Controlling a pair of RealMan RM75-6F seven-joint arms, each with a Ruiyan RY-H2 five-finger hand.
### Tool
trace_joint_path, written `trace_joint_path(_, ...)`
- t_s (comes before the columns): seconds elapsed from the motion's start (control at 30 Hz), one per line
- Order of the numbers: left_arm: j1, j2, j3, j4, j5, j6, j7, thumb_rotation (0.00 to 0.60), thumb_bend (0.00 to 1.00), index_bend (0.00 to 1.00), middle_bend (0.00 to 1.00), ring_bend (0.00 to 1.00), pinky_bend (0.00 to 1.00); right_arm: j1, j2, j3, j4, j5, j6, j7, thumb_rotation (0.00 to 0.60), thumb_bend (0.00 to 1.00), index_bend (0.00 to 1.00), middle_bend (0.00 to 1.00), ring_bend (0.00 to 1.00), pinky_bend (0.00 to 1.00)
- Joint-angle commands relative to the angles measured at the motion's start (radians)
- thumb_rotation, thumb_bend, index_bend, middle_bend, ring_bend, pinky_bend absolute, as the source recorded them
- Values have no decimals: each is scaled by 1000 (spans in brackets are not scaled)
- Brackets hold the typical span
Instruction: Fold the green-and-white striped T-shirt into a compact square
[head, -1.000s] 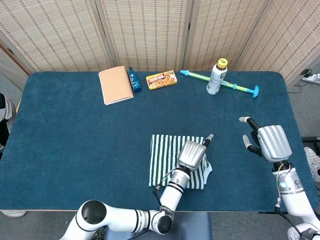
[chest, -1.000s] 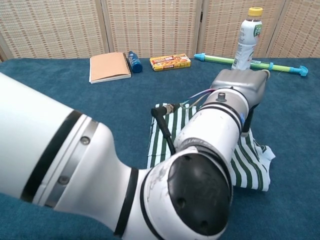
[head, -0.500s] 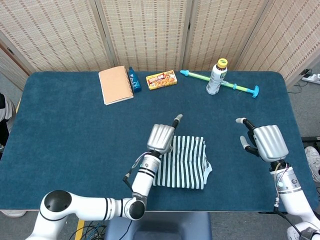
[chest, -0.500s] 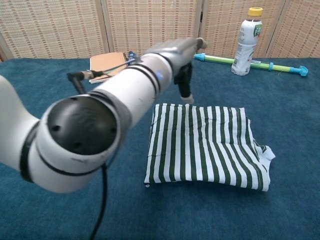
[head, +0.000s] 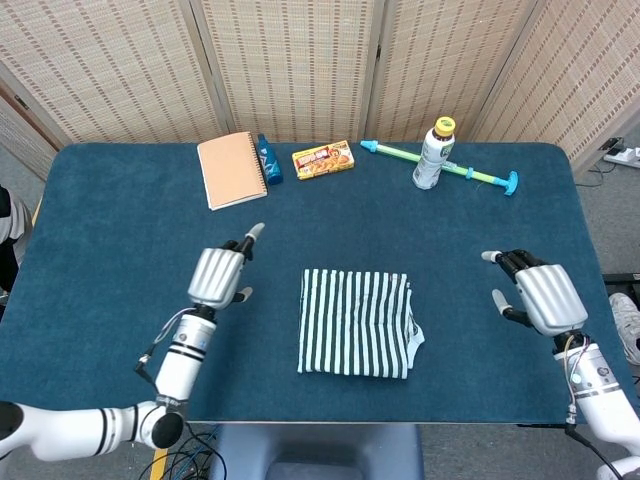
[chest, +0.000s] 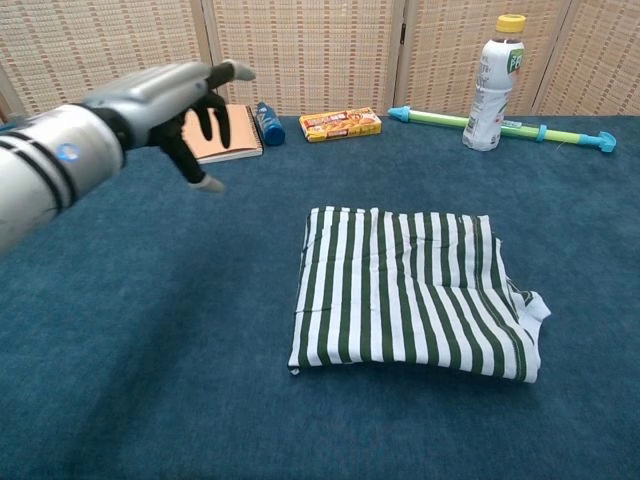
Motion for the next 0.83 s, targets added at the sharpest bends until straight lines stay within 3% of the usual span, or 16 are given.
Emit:
trace_joint_path(0.03,95,73,79,-11,100,60,-97,600,132,10,428,349,566,-13,7,-22,44,-38,4,47,600,451,82,196,160,312)
trace_joint_path(0.27,241,143,160,46,211,148,-214,600,132,38,428,346,531,-57,-42,-52,155,-90,68,134,600,431,69,193,157,298)
trace_joint_path(0.83,574,333,280,-6,345,367,-337,600,132,96,422,345,478,-177,-103,-96,201,-98,191,148,600,391,69,193,156,291)
